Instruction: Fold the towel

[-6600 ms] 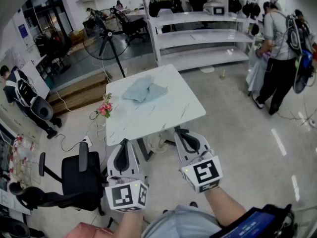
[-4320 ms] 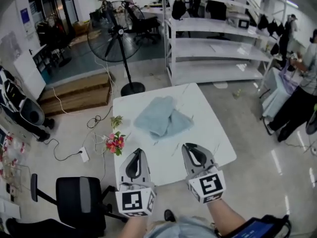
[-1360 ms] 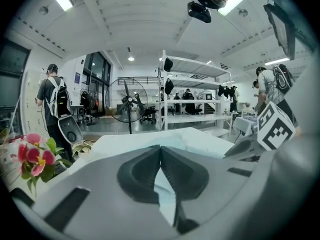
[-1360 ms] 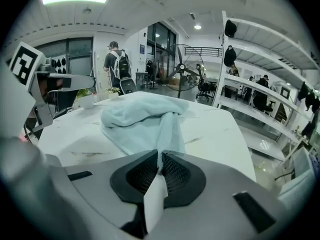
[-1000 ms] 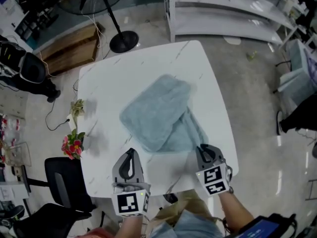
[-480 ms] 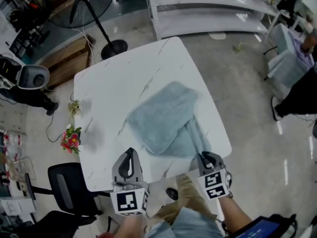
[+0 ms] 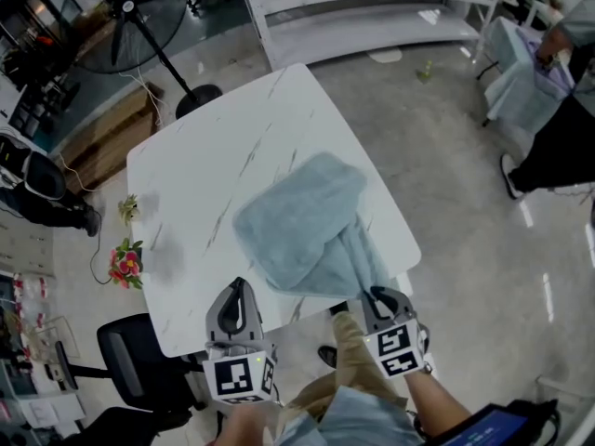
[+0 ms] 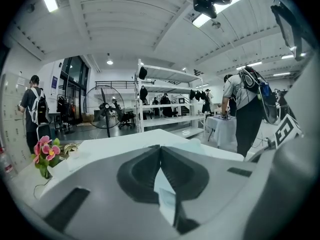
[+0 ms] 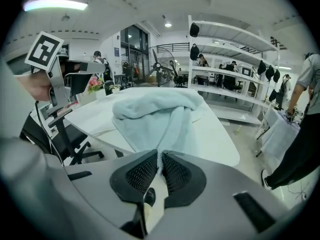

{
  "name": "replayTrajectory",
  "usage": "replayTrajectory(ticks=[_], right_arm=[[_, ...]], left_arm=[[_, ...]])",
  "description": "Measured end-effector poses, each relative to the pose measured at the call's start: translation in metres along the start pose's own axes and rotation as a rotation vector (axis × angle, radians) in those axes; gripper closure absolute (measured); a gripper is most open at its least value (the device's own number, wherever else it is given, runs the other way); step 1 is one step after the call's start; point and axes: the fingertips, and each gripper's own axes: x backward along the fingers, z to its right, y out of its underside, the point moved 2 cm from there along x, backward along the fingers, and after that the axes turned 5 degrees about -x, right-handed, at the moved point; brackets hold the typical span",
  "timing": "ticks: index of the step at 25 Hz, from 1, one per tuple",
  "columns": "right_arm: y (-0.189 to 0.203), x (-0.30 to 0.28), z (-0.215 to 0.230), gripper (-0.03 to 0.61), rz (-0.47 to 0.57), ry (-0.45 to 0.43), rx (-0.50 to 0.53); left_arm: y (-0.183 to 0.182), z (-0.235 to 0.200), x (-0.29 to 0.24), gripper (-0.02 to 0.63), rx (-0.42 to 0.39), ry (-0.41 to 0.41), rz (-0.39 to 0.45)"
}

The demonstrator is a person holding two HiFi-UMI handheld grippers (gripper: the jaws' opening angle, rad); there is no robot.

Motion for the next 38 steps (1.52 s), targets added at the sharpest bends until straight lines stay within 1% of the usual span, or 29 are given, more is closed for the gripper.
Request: replayTrajectory(ticks=[5,6,9,10,13,16,20,23,26,28,33,34,38], right_arm=[[0.004,0.007,-0.004,0.527,0.006,-0.028,-0.014],[0.002,0.009,-0.007,0.516,0.009,-0.047,-0.023],[-0.012,0.020,-0.014,0.447,0.035,-0.102,-0.040],[-0.021,0.024,-0.014,0.441,0.051,-0.108,-0.033],[-0.058,0.032,-0.005,0.433,0.113,-0.104,0.014],[-0.104,0.037,0.013,0.433,0.178,-0.087,0.069],[-0.173,0.034,0.041,0.434,0.248,-0.070,0.145],[-0.215,0.016,0.058,0.434,0.262,-0.080,0.185],[-0.245,-0.010,0.072,0.433,0.247,-0.101,0.228],[-0.258,-0.035,0.078,0.433,0.225,-0.125,0.259],[-0.263,-0.100,0.083,0.433,0.130,-0.227,0.332],[-0.263,-0.112,0.084,0.433,0.116,-0.243,0.346],[-0.257,-0.154,0.083,0.425,0.056,-0.308,0.400]], left_arm=[[0.000,0.014,0.006,0.606,-0.010,0.027,0.008],[-0.002,0.013,0.007,0.606,-0.003,0.028,0.010],[-0.015,0.008,0.013,0.606,0.013,0.034,0.035],[-0.021,0.005,0.014,0.606,0.017,0.030,0.047],[-0.039,-0.008,0.012,0.606,0.026,-0.001,0.091],[-0.055,-0.019,0.006,0.606,0.036,-0.031,0.121],[-0.071,-0.029,-0.011,0.604,0.047,-0.039,0.126],[-0.071,-0.039,-0.031,0.604,0.046,-0.058,0.104],[-0.063,-0.050,-0.054,0.604,0.070,-0.079,0.065],[-0.050,-0.058,-0.070,0.603,0.090,-0.091,0.038],[-0.004,-0.072,-0.102,0.600,0.124,-0.120,-0.052],[0.005,-0.075,-0.108,0.590,0.133,-0.128,-0.071],[0.045,-0.081,-0.123,0.517,0.163,-0.171,-0.167]])
